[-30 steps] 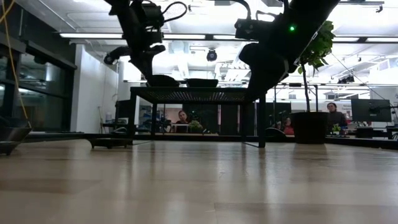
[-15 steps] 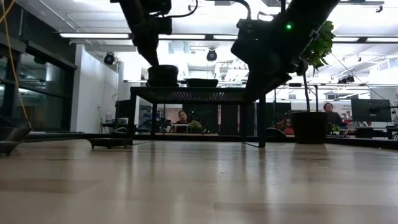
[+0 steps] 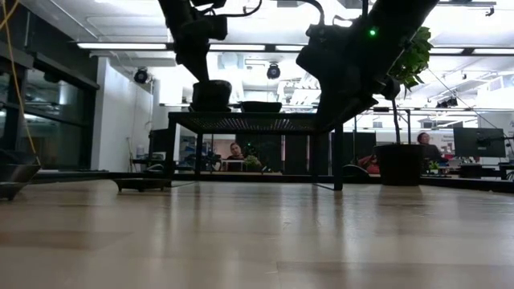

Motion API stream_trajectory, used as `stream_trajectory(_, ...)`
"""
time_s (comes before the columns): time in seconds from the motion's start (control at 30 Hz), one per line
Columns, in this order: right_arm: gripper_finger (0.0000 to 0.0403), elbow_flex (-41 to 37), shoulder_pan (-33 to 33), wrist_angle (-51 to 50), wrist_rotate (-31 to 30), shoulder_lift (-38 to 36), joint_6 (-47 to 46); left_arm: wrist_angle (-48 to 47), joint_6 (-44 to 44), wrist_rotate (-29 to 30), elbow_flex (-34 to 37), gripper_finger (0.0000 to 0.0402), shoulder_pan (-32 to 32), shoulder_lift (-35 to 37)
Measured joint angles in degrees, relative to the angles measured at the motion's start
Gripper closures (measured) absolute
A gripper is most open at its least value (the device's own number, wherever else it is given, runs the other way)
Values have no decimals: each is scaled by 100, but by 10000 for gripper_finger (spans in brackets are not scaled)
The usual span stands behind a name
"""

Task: Pick & Place Mini shaped plates
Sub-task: Stack the leaf shaped plate on top of the leaf shaped plate on the shelf, then stack the distorted square plate on top of the distorted square plate on the shelf

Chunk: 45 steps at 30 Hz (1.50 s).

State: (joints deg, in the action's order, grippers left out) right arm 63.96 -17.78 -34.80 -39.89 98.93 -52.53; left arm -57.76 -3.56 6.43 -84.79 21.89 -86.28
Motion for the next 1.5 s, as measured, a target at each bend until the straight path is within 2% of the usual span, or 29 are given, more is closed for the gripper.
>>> stream_trajectory(0.33,295,0,-65,40,58,-1,2,-125,234,-308,0,401,10,-2)
stream_trajectory(0.67,295,0,-153,43,9,0,4,-236,252,-238,0,399,10,-2)
stream_trajectory(1.1,295,0,-151,43,-34,1,28,-160,-54,-109,0,322,10,-4)
stream_trajectory(1.5,295,0,-151,43,-22,-1,52,-627,-756,-72,0,316,-103,-7)
